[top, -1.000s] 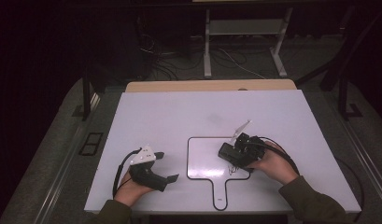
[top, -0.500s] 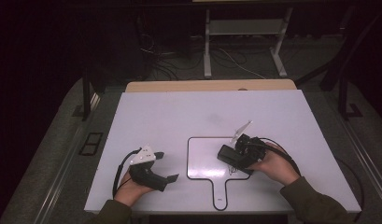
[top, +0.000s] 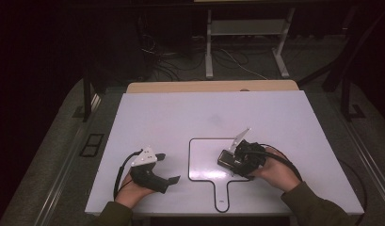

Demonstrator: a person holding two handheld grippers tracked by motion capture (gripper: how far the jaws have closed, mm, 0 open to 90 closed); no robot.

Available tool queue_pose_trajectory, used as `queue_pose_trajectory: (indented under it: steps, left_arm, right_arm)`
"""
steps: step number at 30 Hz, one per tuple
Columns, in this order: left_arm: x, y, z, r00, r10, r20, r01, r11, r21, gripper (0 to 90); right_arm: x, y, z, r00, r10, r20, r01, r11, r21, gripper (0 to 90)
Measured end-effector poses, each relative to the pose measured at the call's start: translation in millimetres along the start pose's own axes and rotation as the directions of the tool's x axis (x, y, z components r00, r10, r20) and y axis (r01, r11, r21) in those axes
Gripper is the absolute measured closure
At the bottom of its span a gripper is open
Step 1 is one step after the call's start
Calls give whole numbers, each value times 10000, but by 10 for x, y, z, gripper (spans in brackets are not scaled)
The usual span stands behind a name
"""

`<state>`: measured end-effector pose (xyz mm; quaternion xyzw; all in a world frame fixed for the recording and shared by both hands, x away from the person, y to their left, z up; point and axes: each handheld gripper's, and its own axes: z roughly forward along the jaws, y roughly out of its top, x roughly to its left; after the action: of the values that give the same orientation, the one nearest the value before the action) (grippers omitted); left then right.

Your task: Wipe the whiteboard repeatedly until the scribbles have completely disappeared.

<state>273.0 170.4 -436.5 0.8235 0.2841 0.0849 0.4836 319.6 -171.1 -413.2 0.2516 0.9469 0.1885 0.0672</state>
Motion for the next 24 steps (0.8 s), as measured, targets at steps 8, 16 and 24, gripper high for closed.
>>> queue_pose_trajectory:
  steps: [8,16,24]
  left_arm:
    - [-1,0,5,10000,29,11,-29,10000,51,0]
    - [-3,1,3,10000,22,10,-22,10000,29,0]
    - [-6,3,14,10000,27,26,-28,10000,79,0]
  right_arm:
    - [110,-48,-15,9990,-352,-265,350,9994,-64,391]
    - [151,-41,-18,9986,-441,-287,439,9990,-69,391]
    - [82,-34,-16,9991,-416,69,416,9991,53,391]
